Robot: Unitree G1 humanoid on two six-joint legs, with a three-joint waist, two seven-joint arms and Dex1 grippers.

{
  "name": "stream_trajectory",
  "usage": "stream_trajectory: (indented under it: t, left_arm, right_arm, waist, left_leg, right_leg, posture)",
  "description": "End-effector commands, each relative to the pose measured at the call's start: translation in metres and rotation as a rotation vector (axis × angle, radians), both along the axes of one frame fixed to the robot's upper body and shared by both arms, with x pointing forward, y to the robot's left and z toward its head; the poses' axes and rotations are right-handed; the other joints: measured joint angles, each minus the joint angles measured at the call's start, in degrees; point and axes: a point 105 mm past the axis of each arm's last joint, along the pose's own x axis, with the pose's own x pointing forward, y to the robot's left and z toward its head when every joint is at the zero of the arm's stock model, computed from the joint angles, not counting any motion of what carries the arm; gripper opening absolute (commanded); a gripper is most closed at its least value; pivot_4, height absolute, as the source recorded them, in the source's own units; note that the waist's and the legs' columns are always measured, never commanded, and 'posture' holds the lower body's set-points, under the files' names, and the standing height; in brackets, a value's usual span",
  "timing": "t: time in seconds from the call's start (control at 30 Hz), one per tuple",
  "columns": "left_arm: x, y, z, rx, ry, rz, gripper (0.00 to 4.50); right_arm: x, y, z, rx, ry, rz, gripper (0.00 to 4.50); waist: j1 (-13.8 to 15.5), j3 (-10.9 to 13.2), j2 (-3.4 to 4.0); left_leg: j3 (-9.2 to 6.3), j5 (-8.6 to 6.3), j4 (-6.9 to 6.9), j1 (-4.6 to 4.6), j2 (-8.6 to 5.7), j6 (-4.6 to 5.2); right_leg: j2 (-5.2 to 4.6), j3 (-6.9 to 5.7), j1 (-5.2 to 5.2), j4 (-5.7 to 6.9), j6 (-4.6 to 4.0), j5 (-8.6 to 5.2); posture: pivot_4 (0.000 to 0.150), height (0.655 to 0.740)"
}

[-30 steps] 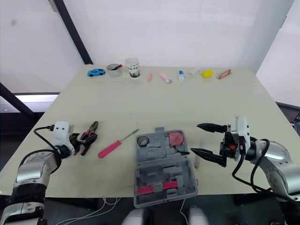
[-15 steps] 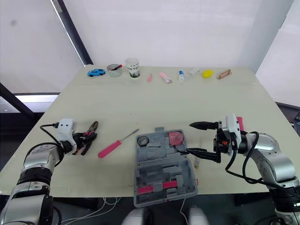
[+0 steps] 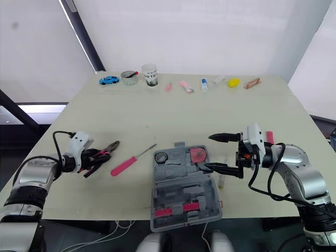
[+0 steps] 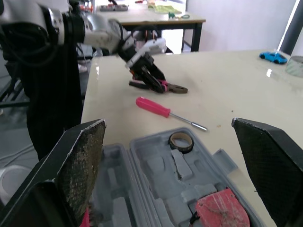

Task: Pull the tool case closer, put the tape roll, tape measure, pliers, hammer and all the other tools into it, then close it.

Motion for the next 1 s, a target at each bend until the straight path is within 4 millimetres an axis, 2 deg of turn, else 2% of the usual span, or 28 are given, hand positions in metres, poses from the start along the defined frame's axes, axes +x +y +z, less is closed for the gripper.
stream_trajectory:
  t: [0.03, 0.13, 0.27, 0.33, 0.53, 0.7, 0.93, 1.0]
  left_arm:
    - [0.001, -0.051, 0.046, 0.015, 0.009, -0.378, 2.41]
    - [0.001, -0.081, 0.063, 0.061, 0.043, -0.609, 2.41]
    - [0.006, -0.117, 0.08, 0.087, 0.052, -0.818, 2.41]
    - [0.006, -0.139, 0.085, 0.086, 0.057, -0.929, 2.41]
    - [0.002, -0.19, 0.09, 0.078, 0.051, -1.137, 2.41]
    - [0.004, -0.214, 0.092, 0.087, 0.035, -1.23, 2.41]
    - [0.013, -0.228, 0.096, 0.078, -0.006, -1.263, 2.41]
    - [0.015, -0.231, 0.096, 0.074, -0.012, -1.264, 2.41]
  right_arm:
    - [0.005, 0.008, -0.002, -0.072, 0.015, -0.023, 4.5]
    - [0.012, 0.009, -0.013, -0.173, 0.01, -0.048, 4.5]
    - [0.022, 0.015, -0.012, -0.237, -0.016, -0.065, 4.5]
    - [0.027, 0.022, -0.012, -0.282, -0.036, -0.074, 4.5]
    - [0.043, 0.041, -0.012, -0.371, -0.076, -0.109, 4.5]
    - [0.051, 0.053, -0.017, -0.431, -0.076, -0.124, 4.5]
    - [0.055, 0.071, -0.024, -0.469, -0.078, -0.108, 4.5]
    - [0.053, 0.076, -0.024, -0.47, -0.085, -0.093, 4.5]
  waist:
    - [0.34, 0.06, -0.05]
    - [0.76, 0.07, -0.04]
    - [0.81, 0.09, 0.01]
    - [0.82, 0.1, 0.01]
    - [0.75, 0.14, 0.01]
    - [0.83, 0.15, 0.01]
    - [0.74, 0.16, 0.03]
    - [0.75, 0.16, 0.03]
  left_leg:
    - [-0.01, 0.0, 0.05, -0.03, 0.0, 0.0]
    - [-0.02, 0.0, 0.17, -0.11, 0.0, 0.01]
    - [-0.16, -0.01, 0.78, -0.81, 0.05, 0.02]
    - [-0.12, -0.01, 0.82, -0.85, 0.05, 0.03]
    - [-0.21, -0.01, 0.82, -0.9, 0.05, 0.04]
    - [-0.22, -0.01, 0.82, -0.94, 0.05, 0.04]
    - [-0.21, -0.01, 0.82, -0.96, 0.05, 0.04]
    - [-0.24, 0.0, 0.98, -1.29, 0.05, 0.04]
  right_leg:
    - [0.01, -0.01, -0.01, 0.0, 0.0, 0.0]
    - [0.03, -0.01, -0.03, 0.01, -0.01, 0.0]
    - [0.19, -0.05, -0.48, 0.19, 0.05, 0.03]
    - [0.2, 0.01, -0.52, 0.18, 0.1, 0.06]
    - [0.25, 0.01, -0.57, 0.22, 0.11, 0.06]
    - [0.25, 0.01, -0.61, 0.27, 0.11, 0.06]
    - [0.26, 0.01, -0.68, 0.34, 0.11, 0.06]
    - [0.26, 0.02, -1.06, 0.65, 0.1, 0.06]
  posture:
    - [0.15, 0.74]
    - [0.15, 0.74]
    - [0.15, 0.74]
    - [0.15, 0.74]
    - [0.15, 0.74]
    - [0.15, 0.74]
    - [0.15, 0.74]
    - [0.15, 0.74]
